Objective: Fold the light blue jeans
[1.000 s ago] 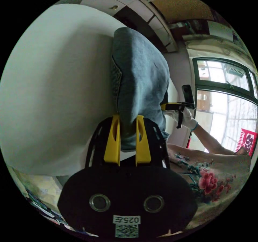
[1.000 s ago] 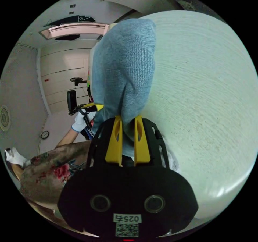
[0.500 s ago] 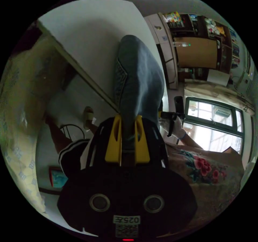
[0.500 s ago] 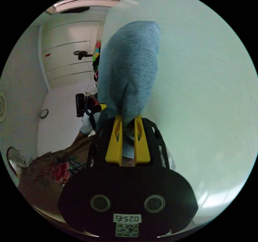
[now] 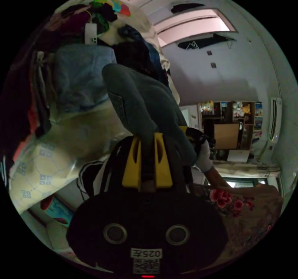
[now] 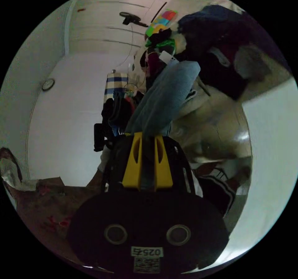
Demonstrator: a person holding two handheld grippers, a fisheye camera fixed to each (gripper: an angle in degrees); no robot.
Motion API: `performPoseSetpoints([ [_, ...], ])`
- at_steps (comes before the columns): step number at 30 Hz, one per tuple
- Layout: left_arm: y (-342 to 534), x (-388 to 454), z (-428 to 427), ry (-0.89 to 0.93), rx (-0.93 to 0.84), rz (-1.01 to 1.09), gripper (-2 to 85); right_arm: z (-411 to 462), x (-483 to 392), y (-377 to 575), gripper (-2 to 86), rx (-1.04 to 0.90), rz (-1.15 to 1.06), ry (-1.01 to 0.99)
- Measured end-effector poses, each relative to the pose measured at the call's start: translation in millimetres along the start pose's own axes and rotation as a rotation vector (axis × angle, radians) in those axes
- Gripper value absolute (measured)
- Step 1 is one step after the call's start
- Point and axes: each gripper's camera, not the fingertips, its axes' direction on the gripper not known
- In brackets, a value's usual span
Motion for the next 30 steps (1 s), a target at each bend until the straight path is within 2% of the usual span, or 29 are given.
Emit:
performPoseSetpoints([
  [7,-52.1,34.5,-73.1,-0.073,0.279,-0.047,4.9,23.0,-144.4,-152.8,5.9,-0.096,-0.275,0.085],
  [10,-78.2,53.1,-63.9,-0.293,0.303,-0.105,5.3,48.3,-175.7,-200.0,6.7,-0.122,-0.339,0.218],
  [12,-113.7,58.0,-17.9,-0.592,0.158,-0.179,5.7,95.4,-177.9,-228.7,6.8,-0.185,-0.424,0.418],
  [13,-123.5,55.8,-2.0,-0.675,0.102,-0.201,5.8,110.2,-174.6,-235.1,6.5,-0.215,-0.426,0.468],
  [15,-160.7,26.7,74.8,-0.946,-0.147,-0.275,7.0,181.2,-145.2,-259.7,6.9,-0.515,-0.319,0.594],
  [16,-167.8,17.5,90.7,-1.045,-0.212,-0.342,6.9,200.6,-134.3,-263.5,7.4,-0.610,-0.282,0.631],
  [18,-189.2,10.4,131.5,-1.239,-0.425,-0.440,6.4,233.2,-118.1,-277.6,7.9,-0.816,-0.185,0.505],
  [20,-198.5,18.0,136.5,-1.292,-0.452,-0.493,6.2,232.9,-122.7,-280.1,7.9,-0.853,-0.184,0.436],
  [22,-202.5,24.2,126.0,-1.268,-0.407,-0.534,6.4,222.7,-140.4,-275.9,7.5,-0.823,-0.260,0.417],
  [25,-201.1,18.9,90.1,-1.135,-0.349,-0.590,7.0,202.3,-161.9,-267.6,5.7,-0.723,-0.243,0.372],
  [27,-188.9,14.4,48.3,-0.979,-0.267,-0.615,5.8,171.0,-176.2,-261.0,2.4,-0.600,-0.213,0.348],
  [29,-178.9,26.7,14.1,-0.944,-0.188,-0.610,2.0,134.2,-192.6,-255.1,0.4,-0.481,-0.233,0.364],
  [30,-175.5,47.2,-6.0,-1.011,-0.142,-0.564,0.2,103.0,-208.9,-251.1,-0.2,-0.380,-0.268,0.385],
])
